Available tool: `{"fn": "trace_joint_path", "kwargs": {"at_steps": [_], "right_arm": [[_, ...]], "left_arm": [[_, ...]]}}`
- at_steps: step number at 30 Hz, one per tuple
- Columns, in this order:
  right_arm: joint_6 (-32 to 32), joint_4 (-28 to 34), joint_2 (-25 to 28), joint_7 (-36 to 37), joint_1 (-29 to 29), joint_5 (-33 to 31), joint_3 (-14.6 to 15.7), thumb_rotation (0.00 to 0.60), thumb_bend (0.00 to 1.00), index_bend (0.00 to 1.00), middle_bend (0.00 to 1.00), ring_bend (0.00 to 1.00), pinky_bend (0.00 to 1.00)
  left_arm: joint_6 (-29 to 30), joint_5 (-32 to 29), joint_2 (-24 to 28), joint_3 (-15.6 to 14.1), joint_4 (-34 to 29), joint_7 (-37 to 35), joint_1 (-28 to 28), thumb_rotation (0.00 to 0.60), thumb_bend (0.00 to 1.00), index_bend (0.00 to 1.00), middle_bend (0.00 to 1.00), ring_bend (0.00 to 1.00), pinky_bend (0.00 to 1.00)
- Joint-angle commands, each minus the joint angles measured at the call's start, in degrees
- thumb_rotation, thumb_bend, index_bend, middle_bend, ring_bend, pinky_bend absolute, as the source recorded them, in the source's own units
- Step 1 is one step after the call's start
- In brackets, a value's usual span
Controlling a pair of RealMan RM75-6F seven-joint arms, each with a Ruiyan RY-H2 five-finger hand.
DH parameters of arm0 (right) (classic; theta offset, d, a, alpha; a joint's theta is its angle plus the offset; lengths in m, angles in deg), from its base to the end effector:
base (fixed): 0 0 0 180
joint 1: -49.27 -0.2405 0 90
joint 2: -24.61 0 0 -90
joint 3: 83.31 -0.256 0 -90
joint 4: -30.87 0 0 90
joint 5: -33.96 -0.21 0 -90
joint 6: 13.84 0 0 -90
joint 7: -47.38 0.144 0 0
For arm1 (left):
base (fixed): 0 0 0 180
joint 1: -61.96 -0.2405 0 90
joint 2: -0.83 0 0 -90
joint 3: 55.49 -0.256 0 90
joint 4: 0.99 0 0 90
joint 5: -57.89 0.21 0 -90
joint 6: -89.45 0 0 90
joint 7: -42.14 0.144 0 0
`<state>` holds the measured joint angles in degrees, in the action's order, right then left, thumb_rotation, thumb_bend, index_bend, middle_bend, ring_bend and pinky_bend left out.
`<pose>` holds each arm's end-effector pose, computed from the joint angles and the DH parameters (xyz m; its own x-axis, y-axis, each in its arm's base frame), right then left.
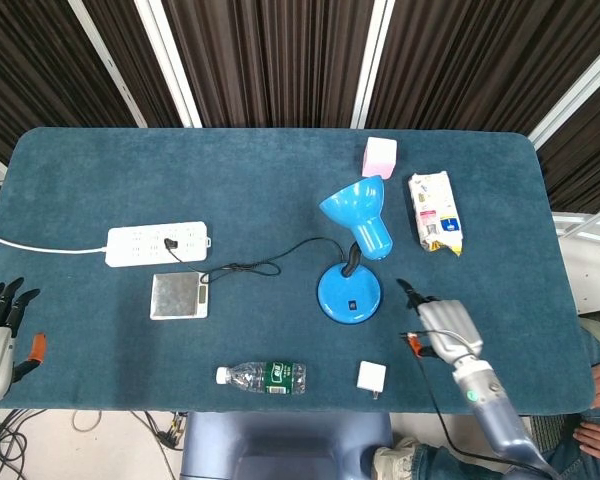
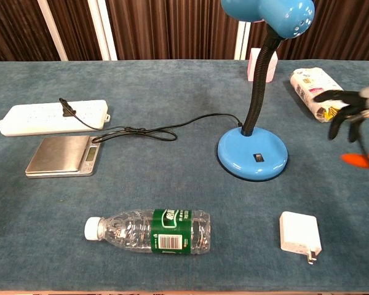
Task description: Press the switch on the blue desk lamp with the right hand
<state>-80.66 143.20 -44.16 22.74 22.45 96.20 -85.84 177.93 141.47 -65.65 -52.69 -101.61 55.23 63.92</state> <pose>-0.2035 -0.2474 0.0705 0.3865 -0.3344 0.8595 -0.9222 -0.1539 0.3548 -0.2899 0.1633 0.1445 0.4343 -0.0127 0.9007 0.8987 0.0743 -0.4323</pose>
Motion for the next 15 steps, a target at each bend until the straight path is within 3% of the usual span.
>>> {"fn": "trace_joint_path", "kwargs": {"at_steps": [1,3,9,15], "right_arm": [[-3.1,1.7,4.5,3.2,4.1,4.1,3.3,0.6,0.29,0.0,0.12,0.13,0.37],[-5.9,0.4,5.8,4.8,6.7,7.5,5.2,0.6,0.26,0.0,0.09,0.09,0.01],[-16.4,-9.5,3.6,12.9,14.2,20.0,8.9,0.6,0.25,0.0,0.05,0.04,0.0],[-22.2,-20.8,-0.3,18.2,17.8,25.8,9.3,0.6,0.24,0.0,0.04,0.03,0.0]], "left_arm": [[0.0,0.0,-0.1,0.0,0.0,0.1,0.0,0.6,0.47,0.17,0.04,0.0,0.0],[0.1,0.0,-0.1,0.0,0.0,0.3,0.0,0.6,0.47,0.17,0.04,0.0,0.0],[0.2,0.1,-0.3,0.0,0.1,0.6,0.0,0.6,0.47,0.17,0.04,0.0,0.0],[0.2,0.3,-0.3,0.0,0.2,0.7,0.0,0.6,0.47,0.17,0.04,0.0,0.0]]}}
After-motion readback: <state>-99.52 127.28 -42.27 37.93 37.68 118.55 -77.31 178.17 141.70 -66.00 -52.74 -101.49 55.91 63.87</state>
